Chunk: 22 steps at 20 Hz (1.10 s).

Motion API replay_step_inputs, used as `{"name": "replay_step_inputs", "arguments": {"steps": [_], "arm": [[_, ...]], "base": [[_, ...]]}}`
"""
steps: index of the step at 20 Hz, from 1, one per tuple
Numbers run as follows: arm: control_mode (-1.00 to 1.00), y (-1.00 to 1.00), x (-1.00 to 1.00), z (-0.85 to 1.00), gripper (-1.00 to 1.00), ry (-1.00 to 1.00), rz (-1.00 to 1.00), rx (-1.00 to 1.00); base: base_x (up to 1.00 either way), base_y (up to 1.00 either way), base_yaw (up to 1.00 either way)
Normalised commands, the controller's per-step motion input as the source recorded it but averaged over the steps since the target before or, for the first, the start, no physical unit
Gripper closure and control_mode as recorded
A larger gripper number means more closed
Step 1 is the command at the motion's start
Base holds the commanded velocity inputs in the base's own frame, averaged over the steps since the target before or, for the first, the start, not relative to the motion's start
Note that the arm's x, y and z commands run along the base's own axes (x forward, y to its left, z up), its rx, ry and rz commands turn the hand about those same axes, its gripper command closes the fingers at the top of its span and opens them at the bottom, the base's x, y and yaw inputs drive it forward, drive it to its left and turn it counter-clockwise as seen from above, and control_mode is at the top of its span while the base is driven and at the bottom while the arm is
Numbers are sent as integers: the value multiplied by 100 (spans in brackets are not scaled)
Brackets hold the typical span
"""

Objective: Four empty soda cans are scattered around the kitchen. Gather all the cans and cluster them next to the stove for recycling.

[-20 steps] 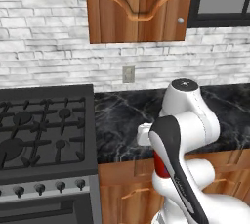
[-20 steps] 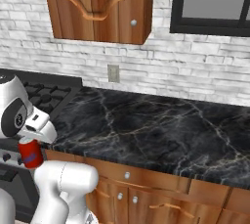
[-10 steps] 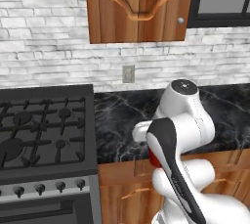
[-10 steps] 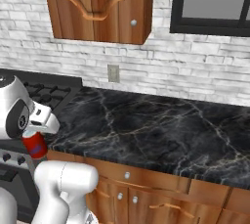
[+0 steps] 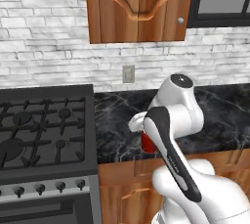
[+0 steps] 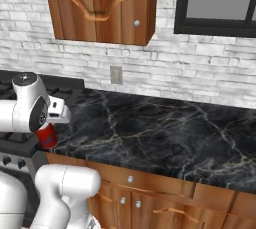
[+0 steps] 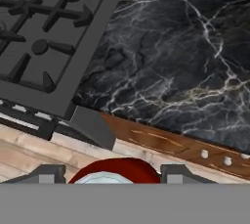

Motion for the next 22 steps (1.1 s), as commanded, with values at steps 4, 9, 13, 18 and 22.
{"name": "replay_step_inputs", "arguments": {"steps": [4, 9, 13, 18, 22], "arm": [[-100, 24, 69, 0, 100, 0, 9, 4], [-100, 23, 72, 0, 100, 2, 6, 1], [-100, 31, 83, -9, 100, 8, 3, 0], [-100, 29, 77, -14, 100, 8, 4, 0], [-100, 28, 64, -21, 100, 6, 5, 0]], "base": [[0, 0, 0], [0, 0, 0], [0, 0, 0], [0, 0, 0], [0, 0, 0]]}}
